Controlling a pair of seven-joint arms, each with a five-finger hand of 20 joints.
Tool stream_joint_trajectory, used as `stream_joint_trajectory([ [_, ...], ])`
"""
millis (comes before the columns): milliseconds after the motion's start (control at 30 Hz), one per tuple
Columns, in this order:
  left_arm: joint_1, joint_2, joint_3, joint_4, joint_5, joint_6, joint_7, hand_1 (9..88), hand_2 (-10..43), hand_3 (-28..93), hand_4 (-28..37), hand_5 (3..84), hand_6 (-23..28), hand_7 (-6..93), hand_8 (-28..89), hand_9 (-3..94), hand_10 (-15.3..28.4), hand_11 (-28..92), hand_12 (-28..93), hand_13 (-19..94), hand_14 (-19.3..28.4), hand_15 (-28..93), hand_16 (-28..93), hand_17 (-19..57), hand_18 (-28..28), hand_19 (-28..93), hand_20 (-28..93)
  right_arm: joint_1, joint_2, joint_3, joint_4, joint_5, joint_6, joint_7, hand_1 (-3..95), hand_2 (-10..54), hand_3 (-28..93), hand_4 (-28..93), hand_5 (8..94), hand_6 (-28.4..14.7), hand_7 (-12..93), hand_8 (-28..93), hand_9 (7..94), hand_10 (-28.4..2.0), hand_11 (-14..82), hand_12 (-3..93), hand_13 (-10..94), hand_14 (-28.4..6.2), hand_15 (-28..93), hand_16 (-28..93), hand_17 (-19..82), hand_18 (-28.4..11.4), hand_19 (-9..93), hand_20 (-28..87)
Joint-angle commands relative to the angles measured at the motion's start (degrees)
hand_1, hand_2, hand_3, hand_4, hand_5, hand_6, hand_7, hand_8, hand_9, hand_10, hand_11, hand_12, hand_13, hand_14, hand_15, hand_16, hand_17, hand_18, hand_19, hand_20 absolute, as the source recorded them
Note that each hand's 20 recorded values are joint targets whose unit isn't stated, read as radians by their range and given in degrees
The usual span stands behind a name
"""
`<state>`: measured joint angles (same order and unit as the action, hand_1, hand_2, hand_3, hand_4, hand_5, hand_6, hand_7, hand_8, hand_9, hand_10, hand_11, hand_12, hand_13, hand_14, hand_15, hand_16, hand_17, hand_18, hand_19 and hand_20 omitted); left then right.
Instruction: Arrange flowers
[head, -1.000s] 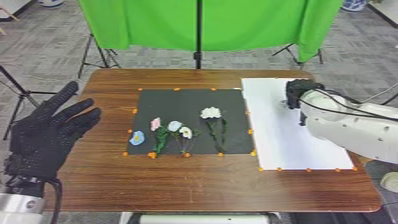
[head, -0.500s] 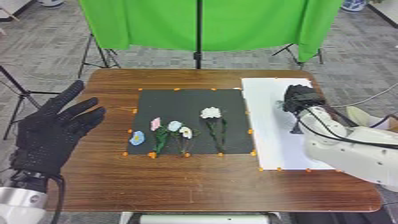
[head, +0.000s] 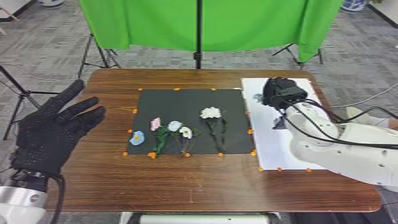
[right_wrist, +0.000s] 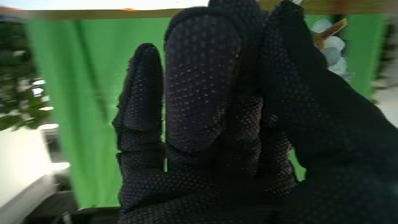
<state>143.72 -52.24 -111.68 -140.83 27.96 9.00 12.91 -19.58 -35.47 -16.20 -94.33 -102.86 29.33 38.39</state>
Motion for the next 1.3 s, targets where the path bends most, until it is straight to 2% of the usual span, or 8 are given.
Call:
stream_joint_trajectory([
  [33, -0.52, 0.29, 0.47, 0.31, 0.03, 0.08, -0.64, 22.7, 8.2, 75, -26.2, 28.4, 6.4, 16.7, -11, 26.8, 20.7, 27, 11, 20, 27.8, 50, -9, -9.0, 28.4, 58, 22, 0.25, -3.73, -1.08, -4.91, -1.83, -0.93, -2.88, 52.7, -9.5, 70, -28, 86.4, 5.6, 22, 3, 93.7, -4.6, 20.2, 26.6, 85, -1.3, 55, 21, 34, -14.2, 82, 19],
  [267, -0.81, 0.32, 0.68, 0.52, 0.04, 0.01, -0.93, 22.7, 8.2, 75, -26.2, 28.4, 6.4, 16.6, -11, 26.8, 20.7, 27, 12, 20, 27.9, 50, -9, -9.1, 28.4, 58, 22, -0.2, -5.39, -1.77, -5.8, -2.15, -2.55, -3.03, 52.7, -9.5, 70, -28, 86.3, 5.3, 22, 3, 93.7, -4.8, 20.1, 26.6, 84, -1.6, 56, 21, 34, -14.5, 82, 19],
  [633, -0.62, 0.37, 0.87, 0.68, -0.06, -0.12, -0.5, 22.7, 8.1, 75, -26.2, 28.4, 6.4, 16.6, -11, 26.8, 20.6, 27, 11, 20, 27.9, 50, -9, -9.1, 28.4, 58, 22, -1.52, -6.45, -1.85, -4.49, -1.94, -5.47, -1.2, 52.5, -9.5, 71, -28, 85.1, 4.7, 23, 4, 93.7, -4.8, 19.0, 27.8, 82, -2.1, 58, 21, 32, -14.8, 82, 20],
  [900, -0.9, 0.49, 1.16, 0.92, -0.13, -0.36, -0.58, 22.7, 8.2, 75, -26.1, 28.4, 6.4, 16.7, -11, 26.9, 20.6, 27, 11, 20, 27.8, 50, -9, -9.0, 28.4, 58, 22, -1.8, -7.82, -3.36, -3.34, -3.15, -2.86, 1.7, 51.5, -9.5, 71, -28, 83.4, 4.3, 24, 3, 93.7, -4.8, 18.4, 28.4, 82, -2.0, 58, 20, 32, -14.9, 82, 20],
  [967, -0.98, 0.55, 1.28, 1.23, -0.2, -0.78, 0.01, 22.8, 8.2, 75, -26.2, 28.4, 6.4, 16.7, -11, 26.8, 20.6, 27, 11, 20, 27.8, 50, -9, -9.0, 28.4, 58, 22, -2.37, -7.13, -2.09, -3.68, -1.77, -3.64, -0.47, 50.9, -9.5, 72, -28, 82.6, 4.2, 23, 1, 93.7, -4.9, 17.1, 29.1, 82, -2.2, 59, 20, 32, -14.9, 82, 20],
  [1000, -0.93, 0.69, 1.32, 1.13, -0.52, -0.37, 0.3, 22.7, 8.2, 75, -26.2, 28.5, 6.4, 16.7, -11, 26.9, 20.6, 27, 11, 20, 27.8, 50, -9, -9.1, 28.4, 58, 22, -2.16, -6.96, -2.19, -4.2, -0.31, -2.89, -0.54, 50.5, -9.5, 72, -28, 82.2, 4.2, 23, 1, 93.6, -5.0, 16.6, 29.5, 81, -2.2, 59, 20, 31, -15.0, 82, 20],
  [1067, -1.13, 0.5, 1.08, 1.16, -0.09, -0.57, -0.43, 22.6, 8.2, 75, -26.4, 28.5, 6.4, 16.7, -11, 27.0, 20.7, 27, 11, 20, 27.8, 50, -9, -9.1, 28.4, 58, 22, -2.85, -6.41, -1.24, -4.78, -0.68, -3.26, -0.76, 49.5, -9.5, 72, -28, 81.5, 4.0, 23, 1, 93.5, -5.1, 16.1, 29.7, 81, -2.4, 59, 20, 31, -15.1, 82, 20],
  [1300, -2.22, 0.45, 1.53, 1.48, -0.16, -0.62, -1.87, 22.3, 8.1, 75, -26.6, 28.5, 6.4, 16.6, -11, 27.0, 20.6, 27, 12, 20, 27.8, 50, -9, -9.1, 28.4, 58, 22, -2.82, -5.68, -1.28, -5.38, -1.7, -3.77, 0.1, 46.9, -9.5, 70, -28, 77.6, 3.4, 25, -1, 90.5, -5.4, 17.0, 28.9, 79, -2.9, 60, 19, 29, -15.6, 81, 20],
])
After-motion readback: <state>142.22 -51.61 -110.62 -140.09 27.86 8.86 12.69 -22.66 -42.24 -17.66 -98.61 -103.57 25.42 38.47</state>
